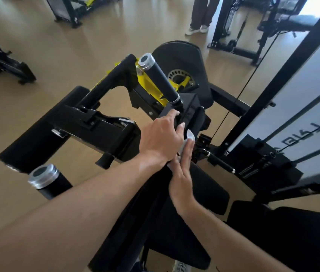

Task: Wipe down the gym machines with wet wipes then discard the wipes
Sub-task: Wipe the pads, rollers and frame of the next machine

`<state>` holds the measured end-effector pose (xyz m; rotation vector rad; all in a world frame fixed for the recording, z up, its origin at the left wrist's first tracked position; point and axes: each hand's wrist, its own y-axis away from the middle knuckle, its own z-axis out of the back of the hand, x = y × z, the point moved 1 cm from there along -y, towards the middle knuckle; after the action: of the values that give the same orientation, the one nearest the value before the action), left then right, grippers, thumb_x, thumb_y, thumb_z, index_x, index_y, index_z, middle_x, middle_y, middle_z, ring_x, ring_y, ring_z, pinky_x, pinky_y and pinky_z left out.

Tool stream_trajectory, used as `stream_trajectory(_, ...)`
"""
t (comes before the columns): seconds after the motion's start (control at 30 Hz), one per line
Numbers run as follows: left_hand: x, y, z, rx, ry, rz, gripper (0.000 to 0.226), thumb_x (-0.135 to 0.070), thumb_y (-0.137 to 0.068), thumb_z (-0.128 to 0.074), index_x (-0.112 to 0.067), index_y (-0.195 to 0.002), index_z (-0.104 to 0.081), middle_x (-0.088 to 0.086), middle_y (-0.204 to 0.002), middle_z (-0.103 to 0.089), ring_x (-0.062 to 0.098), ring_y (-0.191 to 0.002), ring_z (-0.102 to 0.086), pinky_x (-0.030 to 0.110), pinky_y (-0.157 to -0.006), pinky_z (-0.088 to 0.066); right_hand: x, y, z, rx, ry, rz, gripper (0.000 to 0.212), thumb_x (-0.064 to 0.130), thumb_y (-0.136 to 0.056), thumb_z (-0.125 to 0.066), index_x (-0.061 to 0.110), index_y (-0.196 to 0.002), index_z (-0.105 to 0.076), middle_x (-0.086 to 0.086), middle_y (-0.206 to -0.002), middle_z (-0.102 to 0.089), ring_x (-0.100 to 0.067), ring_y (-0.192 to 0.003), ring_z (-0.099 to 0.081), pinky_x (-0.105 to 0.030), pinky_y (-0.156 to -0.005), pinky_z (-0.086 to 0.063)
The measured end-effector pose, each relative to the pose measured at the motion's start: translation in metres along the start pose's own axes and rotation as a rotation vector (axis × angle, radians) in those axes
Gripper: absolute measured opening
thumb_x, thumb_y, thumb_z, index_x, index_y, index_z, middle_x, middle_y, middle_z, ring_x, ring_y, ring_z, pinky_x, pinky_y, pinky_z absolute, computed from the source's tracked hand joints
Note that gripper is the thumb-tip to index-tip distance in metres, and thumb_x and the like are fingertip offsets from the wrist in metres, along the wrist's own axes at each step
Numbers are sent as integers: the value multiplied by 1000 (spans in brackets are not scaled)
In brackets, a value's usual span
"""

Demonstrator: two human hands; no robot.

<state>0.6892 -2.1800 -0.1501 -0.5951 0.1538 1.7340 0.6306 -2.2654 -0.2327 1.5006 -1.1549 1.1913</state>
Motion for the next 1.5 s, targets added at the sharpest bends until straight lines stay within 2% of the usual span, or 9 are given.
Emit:
stream_trajectory(0.1,-1,0,1,26,11,28,41,-43,-100,-52,-27,-137,-55,1,-101,-75,23,-100,-68,32,-77,-43,14,-51,13,-59,40,-3,57,32,-112,-30,40,-157,4,16,-167,19,-3,-154,11,-25,-125,-3)
stream_trajectory(0.23,-1,0,2,39,13,46,40,-43,-99,-52,-29,-136,-55,1,-97,-75,24,-96,-69,32,-72,-39,25,-116,31,-150,191,-64,59,33,-112,-29,29,-163,1,12,-169,12,-6,-155,10,-42,-128,1)
stream_trajectory(0.43,1,0,2,53,45,35,39,-41,-99,-53,-27,-136,-55,2,-93,-74,24,-92,-69,29,-70,-38,-7,11,-4,3,-15,-18,58,54,-102,-39,74,-143,-2,33,-163,15,0,-153,11,-52,-127,-3)
stream_trajectory(0.53,0,1,3,47,57,22,38,-41,-99,-54,-27,-135,-56,1,-90,-74,23,-90,-70,29,-69,-40,-4,29,-7,28,47,-17,64,52,-105,-35,59,-152,8,37,-159,21,11,-148,17,-47,-128,3)
stream_trajectory(0.63,-1,-1,4,51,47,44,38,-43,-99,-53,-29,-135,-56,2,-100,-75,26,-98,-68,30,-73,-39,18,-43,9,-56,50,-31,61,59,-102,-31,52,-150,7,23,-164,22,-1,-152,18,-45,-128,5)
stream_trajectory(0.73,-1,-1,4,47,34,55,39,-44,-99,-53,-31,-135,-56,0,-92,-74,24,-93,-69,29,-71,-38,25,-104,26,-123,173,-47,59,38,-112,-26,31,-161,5,11,-168,18,-9,-154,18,-46,-127,6)
stream_trajectory(0.83,-1,0,4,45,34,47,39,-44,-99,-54,-30,-135,-56,0,-91,-74,23,-92,-69,29,-72,-41,19,-108,27,-130,178,-30,58,32,-112,-27,28,-162,4,9,-169,15,-9,-155,15,-42,-127,7)
stream_trajectory(1.17,1,-1,4,29,-1,37,41,-44,-97,-54,-29,-134,-58,3,-113,-73,26,-111,-65,37,-89,-48,1,5,7,39,308,-15,60,40,-111,-26,33,-162,7,20,-167,17,8,-149,18,-27,-124,8)
stream_trajectory(1.5,6,34,23,77,54,16,38,-36,-97,-60,-25,-134,-59,2,-128,-67,25,-116,-62,32,-88,-45,-12,162,-39,166,213,-50,66,49,-108,-29,44,-156,16,32,-161,22,5,-150,20,-44,-128,2)
